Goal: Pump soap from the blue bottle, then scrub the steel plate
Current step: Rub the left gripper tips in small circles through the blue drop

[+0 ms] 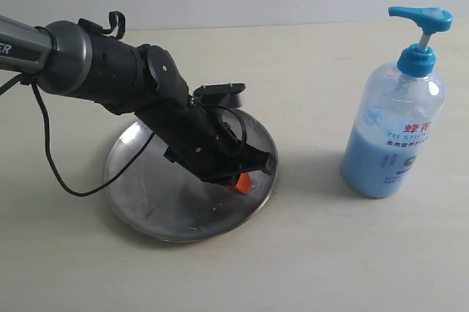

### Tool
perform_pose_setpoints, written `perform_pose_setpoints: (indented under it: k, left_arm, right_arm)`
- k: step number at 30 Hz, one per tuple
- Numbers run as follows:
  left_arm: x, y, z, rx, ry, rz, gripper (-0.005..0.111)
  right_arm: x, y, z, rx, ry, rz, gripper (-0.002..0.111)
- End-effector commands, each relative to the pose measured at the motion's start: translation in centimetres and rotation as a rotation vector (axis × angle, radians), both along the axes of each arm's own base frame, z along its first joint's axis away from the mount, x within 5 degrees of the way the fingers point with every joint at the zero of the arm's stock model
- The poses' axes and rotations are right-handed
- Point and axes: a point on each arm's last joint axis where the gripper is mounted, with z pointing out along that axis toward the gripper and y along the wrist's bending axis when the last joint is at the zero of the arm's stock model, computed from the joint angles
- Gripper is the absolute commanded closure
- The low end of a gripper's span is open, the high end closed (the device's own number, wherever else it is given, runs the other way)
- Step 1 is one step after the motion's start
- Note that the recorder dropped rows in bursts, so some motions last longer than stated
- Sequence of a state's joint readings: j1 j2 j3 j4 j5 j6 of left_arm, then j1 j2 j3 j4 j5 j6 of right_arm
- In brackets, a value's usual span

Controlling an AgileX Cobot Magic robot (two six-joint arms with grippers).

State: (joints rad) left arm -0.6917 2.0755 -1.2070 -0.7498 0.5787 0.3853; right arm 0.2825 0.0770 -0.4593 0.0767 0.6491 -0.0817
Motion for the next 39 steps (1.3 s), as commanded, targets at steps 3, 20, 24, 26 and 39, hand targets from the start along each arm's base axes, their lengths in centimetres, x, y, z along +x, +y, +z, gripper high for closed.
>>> perform_pose_setpoints:
  k: [3,20,24,26,39]
  left_arm:
    - [0.7,-0.4,0.4,-0.023,-0.076,0.042,0.107]
    - [1.0,-0.3,0.4,-0.008,-0.141,-0.009,0.107]
    - [1.0,-0.2,0.1,0.008,-0.148,-0.027,0.107]
    - [1.0,-0.2,-0.2,0.014,-0.140,-0.028,0.107]
    - [0.2,-0.4,-1.3,0.006,-0.024,-0.028,0.107]
  right_arm:
    - [0.0,0.0,-0.1,0.003,-0.009,-0.004,0.108]
    - [0.0,0.0,-0.1,0.003,-0.009,-0.004,0.108]
    - [0.0,0.0,-0.1,0.003,-0.009,-0.004,0.108]
    - [0.0,0.0,-0.1,0.001,-0.009,-0.003,0.108]
    - [0.0,0.0,-0.1,0.001,-0.009,-0.003,0.108]
